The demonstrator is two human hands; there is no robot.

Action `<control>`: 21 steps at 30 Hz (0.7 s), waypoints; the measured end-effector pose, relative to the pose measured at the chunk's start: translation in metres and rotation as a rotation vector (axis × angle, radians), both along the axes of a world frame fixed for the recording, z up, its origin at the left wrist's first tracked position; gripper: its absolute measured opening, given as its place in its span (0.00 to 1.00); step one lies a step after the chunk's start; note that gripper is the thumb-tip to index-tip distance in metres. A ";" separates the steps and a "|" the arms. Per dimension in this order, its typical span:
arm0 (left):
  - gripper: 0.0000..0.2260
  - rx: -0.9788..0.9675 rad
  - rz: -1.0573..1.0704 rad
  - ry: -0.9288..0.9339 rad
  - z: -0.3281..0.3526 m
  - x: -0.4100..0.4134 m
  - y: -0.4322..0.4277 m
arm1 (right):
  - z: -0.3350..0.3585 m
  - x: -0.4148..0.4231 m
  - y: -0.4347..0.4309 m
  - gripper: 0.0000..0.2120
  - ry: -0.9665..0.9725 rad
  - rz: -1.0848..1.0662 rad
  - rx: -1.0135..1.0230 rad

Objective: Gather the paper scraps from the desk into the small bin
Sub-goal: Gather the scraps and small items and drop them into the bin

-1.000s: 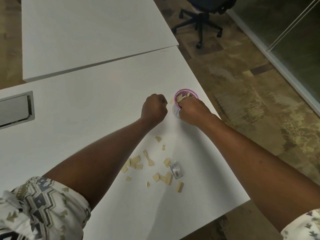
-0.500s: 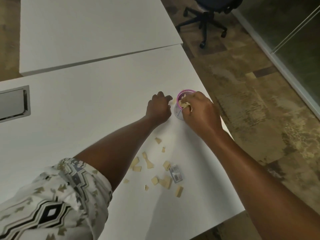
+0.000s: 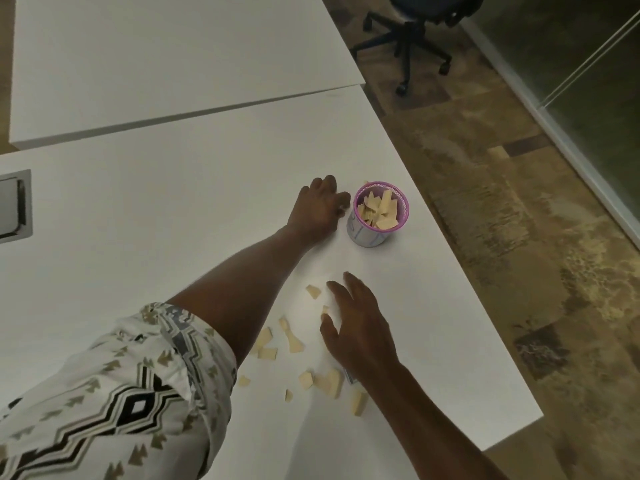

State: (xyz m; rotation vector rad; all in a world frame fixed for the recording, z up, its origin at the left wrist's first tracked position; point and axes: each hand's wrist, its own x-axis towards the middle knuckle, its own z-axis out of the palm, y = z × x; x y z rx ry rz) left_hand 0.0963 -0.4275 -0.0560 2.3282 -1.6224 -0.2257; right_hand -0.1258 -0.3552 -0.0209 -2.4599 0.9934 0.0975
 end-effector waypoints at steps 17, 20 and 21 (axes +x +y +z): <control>0.10 -0.087 0.056 0.397 0.015 0.023 -0.059 | -0.011 0.011 -0.005 0.38 0.172 0.123 -0.035; 0.19 -0.009 -0.054 0.399 0.019 0.020 -0.069 | -0.010 0.011 -0.006 0.38 0.171 0.125 -0.014; 0.20 0.016 -0.086 0.388 0.019 0.020 -0.072 | -0.010 0.011 -0.006 0.38 0.175 0.123 -0.013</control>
